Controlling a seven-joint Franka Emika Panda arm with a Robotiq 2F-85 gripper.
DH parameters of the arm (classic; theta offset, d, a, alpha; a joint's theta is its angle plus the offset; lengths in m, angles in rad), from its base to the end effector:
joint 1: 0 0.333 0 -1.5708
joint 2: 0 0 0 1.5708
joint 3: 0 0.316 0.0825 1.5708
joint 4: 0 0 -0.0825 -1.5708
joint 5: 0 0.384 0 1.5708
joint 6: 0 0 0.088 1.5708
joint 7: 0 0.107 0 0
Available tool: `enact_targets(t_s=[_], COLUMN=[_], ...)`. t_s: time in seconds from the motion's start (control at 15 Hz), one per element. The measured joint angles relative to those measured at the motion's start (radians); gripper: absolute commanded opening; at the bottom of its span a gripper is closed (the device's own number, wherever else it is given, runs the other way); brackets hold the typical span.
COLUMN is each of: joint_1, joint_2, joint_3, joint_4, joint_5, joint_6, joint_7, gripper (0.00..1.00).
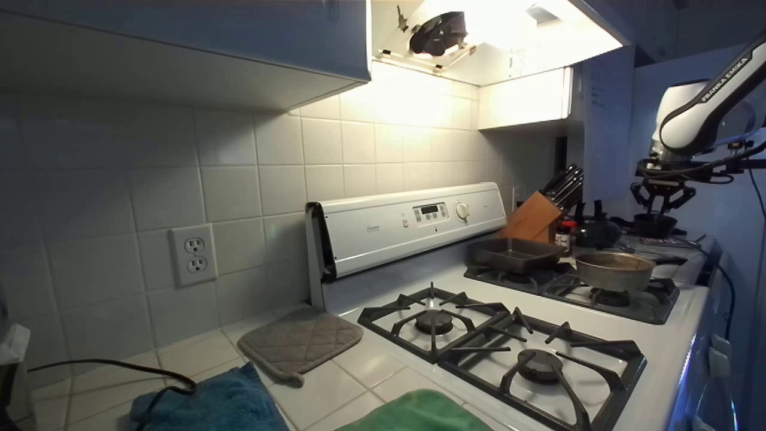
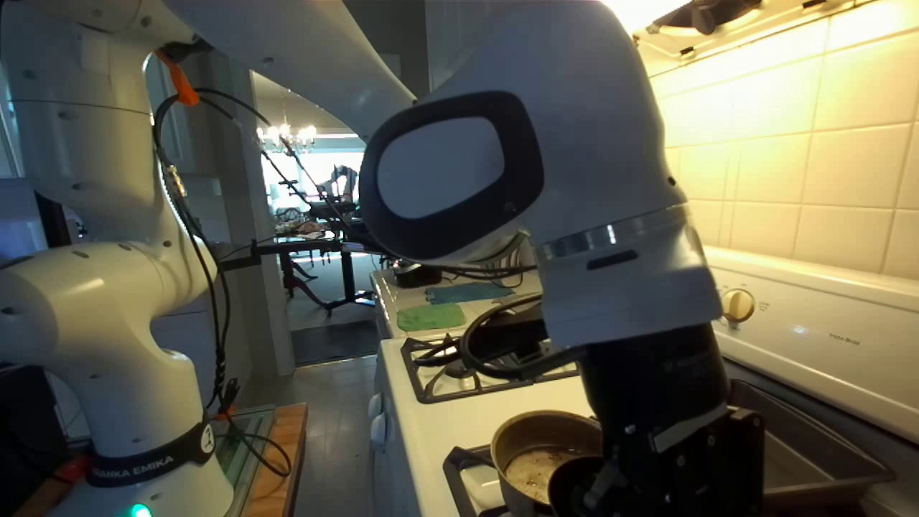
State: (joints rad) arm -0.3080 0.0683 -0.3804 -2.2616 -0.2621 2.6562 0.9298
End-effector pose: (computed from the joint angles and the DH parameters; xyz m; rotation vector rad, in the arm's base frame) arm 0.4349 -0.3467 0.3669 2.2582 -1.9043 0.5170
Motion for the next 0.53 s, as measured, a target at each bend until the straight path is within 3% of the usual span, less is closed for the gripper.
enact_targets(t_s=[0.53], joint_1=[-0.019], joint_2=[0.136], joint_3=[-0.039], joint_4=[0.082], joint_5=[0.044], joint_6=[-0.001], joint_7=[0.000], gripper=[0.06])
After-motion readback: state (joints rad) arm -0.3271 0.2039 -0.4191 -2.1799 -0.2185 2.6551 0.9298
